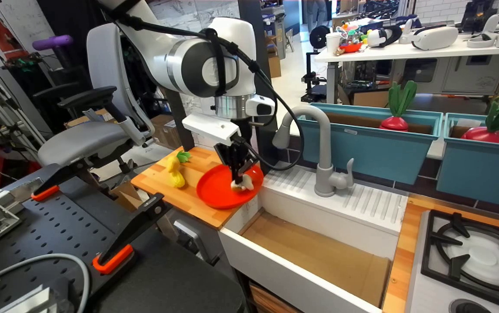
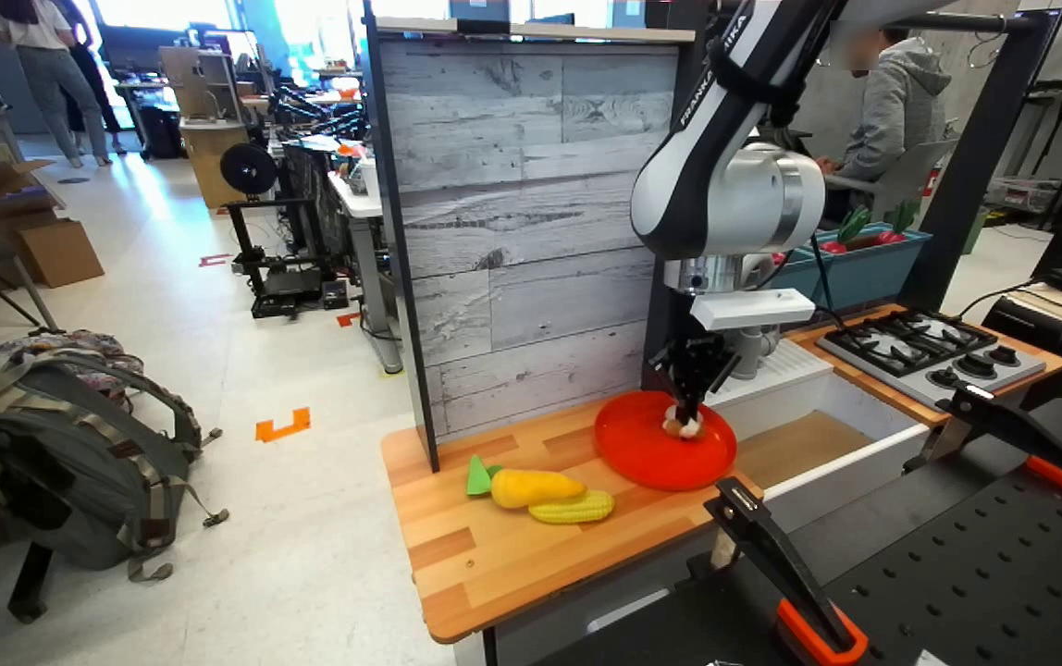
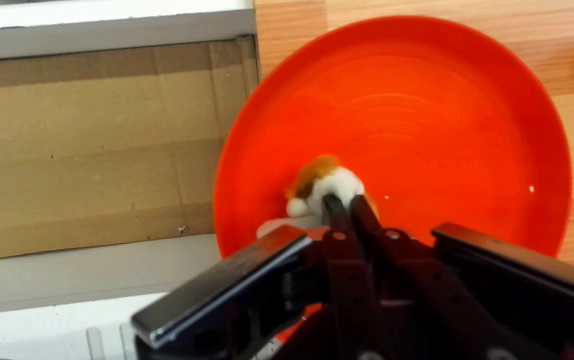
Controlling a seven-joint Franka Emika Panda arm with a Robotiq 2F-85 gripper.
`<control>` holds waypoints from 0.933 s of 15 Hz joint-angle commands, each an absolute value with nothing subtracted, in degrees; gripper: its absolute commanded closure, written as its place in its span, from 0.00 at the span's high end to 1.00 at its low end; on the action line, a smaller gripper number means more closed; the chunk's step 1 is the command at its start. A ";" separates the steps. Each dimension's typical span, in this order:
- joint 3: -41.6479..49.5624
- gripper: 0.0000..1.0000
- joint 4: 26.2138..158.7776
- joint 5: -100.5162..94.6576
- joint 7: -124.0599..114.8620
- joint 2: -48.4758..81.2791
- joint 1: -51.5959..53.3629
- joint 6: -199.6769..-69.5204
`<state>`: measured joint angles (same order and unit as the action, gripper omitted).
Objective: Remove the white plush toy from the orange plate
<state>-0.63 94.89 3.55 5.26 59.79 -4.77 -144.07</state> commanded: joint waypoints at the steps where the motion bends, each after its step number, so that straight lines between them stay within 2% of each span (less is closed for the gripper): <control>1: 0.01 0.00 90.22 1.79 4.32 61.79 -3.03 -141.67; 14: 3.17 0.01 104.66 -5.82 2.58 50.85 2.40 -143.64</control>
<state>2.64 101.42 -3.24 3.79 55.54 -1.00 -143.72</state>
